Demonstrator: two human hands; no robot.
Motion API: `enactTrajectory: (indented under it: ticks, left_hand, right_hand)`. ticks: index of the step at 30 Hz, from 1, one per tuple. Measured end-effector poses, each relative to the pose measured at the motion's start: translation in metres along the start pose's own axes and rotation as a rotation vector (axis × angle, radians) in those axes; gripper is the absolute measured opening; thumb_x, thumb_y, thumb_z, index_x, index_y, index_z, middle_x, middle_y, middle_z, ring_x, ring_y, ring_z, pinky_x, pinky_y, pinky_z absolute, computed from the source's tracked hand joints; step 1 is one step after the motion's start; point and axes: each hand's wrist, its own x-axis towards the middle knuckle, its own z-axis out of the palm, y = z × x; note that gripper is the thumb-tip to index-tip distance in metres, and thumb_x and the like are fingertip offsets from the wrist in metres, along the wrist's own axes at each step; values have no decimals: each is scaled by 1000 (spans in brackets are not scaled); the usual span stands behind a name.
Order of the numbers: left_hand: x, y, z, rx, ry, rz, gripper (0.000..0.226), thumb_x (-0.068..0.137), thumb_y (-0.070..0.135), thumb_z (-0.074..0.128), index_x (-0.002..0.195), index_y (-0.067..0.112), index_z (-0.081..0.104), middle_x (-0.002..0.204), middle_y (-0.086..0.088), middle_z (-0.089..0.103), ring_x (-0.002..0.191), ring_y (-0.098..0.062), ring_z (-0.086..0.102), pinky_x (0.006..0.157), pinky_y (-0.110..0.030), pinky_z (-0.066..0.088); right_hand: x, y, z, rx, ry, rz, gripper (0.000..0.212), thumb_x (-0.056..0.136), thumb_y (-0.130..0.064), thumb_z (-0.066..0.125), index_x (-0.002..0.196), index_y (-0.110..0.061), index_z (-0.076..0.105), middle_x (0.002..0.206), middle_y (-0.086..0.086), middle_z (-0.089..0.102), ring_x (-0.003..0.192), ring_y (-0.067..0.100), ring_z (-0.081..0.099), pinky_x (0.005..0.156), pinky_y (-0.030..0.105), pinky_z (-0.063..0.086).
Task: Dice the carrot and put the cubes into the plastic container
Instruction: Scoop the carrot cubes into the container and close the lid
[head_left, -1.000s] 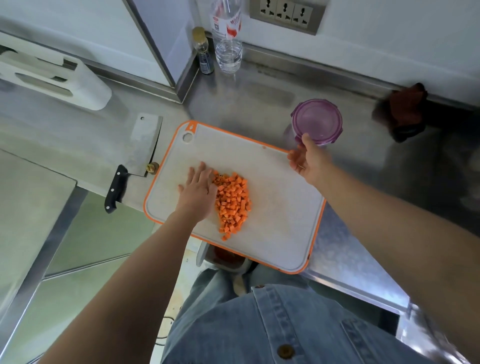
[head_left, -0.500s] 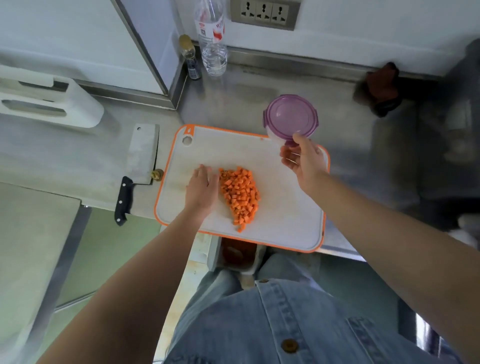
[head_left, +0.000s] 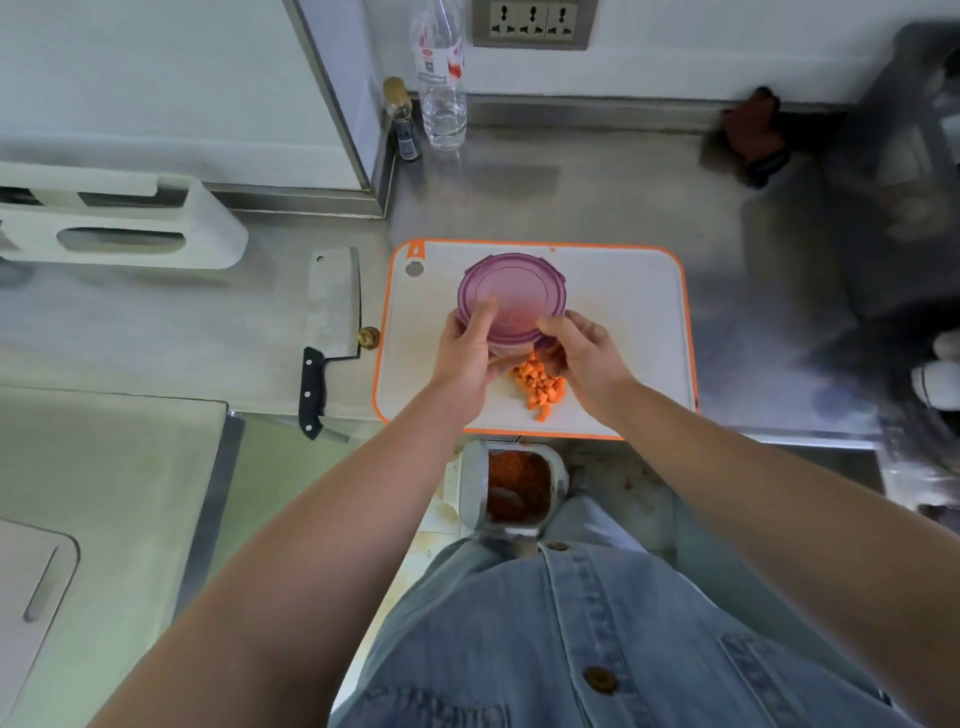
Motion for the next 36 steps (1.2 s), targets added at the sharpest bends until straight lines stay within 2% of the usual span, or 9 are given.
enactTrajectory:
  ticks: [7, 11, 14, 17, 25, 27, 30, 33, 36]
  left_hand:
    - [-15, 3, -16, -12, 42, 44, 79, 73, 41, 78, 130, 1, 42, 126, -23, 55, 100, -34, 68, 72, -44, 59]
    - [-16, 6, -24, 231, 22, 93, 32, 90, 33, 65, 110, 18, 46, 114, -8, 60, 93, -23, 65, 64, -34, 56]
    - [-20, 4, -23, 329, -1, 103, 17, 90, 34, 65, 101, 29, 53, 108, -1, 65, 94, -19, 63, 64, -29, 50]
    - [-19, 3, -21, 315, 9, 53, 17, 88, 35, 67, 100, 32, 56, 109, 0, 65, 98, -20, 61, 70, -32, 47]
    - [-23, -6, -20, 160, 12, -81, 56, 76, 26, 80, 123, 5, 58, 114, -10, 66, 110, -28, 61, 86, -42, 48]
    - [-23, -3, -20, 179, 16, -76, 55, 77, 24, 78, 123, 5, 55, 110, -14, 66, 88, -27, 67, 68, -37, 54]
    - [-23, 4, -22, 364, -24, -51, 42, 82, 21, 73, 118, 6, 59, 80, -10, 61, 36, -12, 47, 36, -19, 35]
    - [-24, 6, -22, 568, -126, -59, 24, 82, 20, 72, 105, 14, 66, 76, -11, 57, 33, -9, 35, 35, -18, 26]
    - [-26, 4, -19, 569, -185, -97, 21, 79, 24, 75, 99, 18, 70, 81, -14, 59, 55, -20, 42, 47, -26, 30]
  right_hand:
    - [-13, 2, 11, -122, 39, 8, 32, 92, -28, 61, 67, -10, 61, 53, 3, 54, 46, 14, 43, 47, 21, 38]
    - [-3, -3, 10, -177, 223, 63, 47, 88, -56, 54, 99, -10, 50, 87, 11, 57, 74, 24, 55, 67, 40, 51]
    - [-1, -6, 12, -305, 230, 114, 65, 80, -68, 51, 101, -7, 55, 87, 9, 59, 78, 24, 58, 80, 49, 55]
    - [-2, -6, 15, -391, 266, 58, 50, 88, -61, 50, 82, -11, 49, 73, 6, 48, 67, 21, 47, 62, 39, 43]
    - [0, -2, 12, -412, 372, -45, 40, 91, -48, 56, 72, -15, 45, 66, 1, 46, 59, 16, 43, 56, 29, 38]
    - [-1, -4, 8, -464, 314, -43, 40, 92, -50, 53, 76, -14, 48, 69, 2, 49, 60, 16, 45, 56, 30, 39]
    - [2, -10, 3, -467, 230, -4, 44, 95, -53, 43, 92, -10, 54, 78, 5, 53, 68, 19, 50, 63, 36, 44]
    - [3, -15, 4, -557, 192, -48, 40, 98, -44, 43, 75, -12, 48, 70, 0, 44, 63, 14, 41, 59, 31, 34]
    - [3, -13, 4, -681, 195, -65, 45, 99, -36, 44, 61, -15, 32, 57, 0, 31, 52, 14, 30, 51, 29, 25]
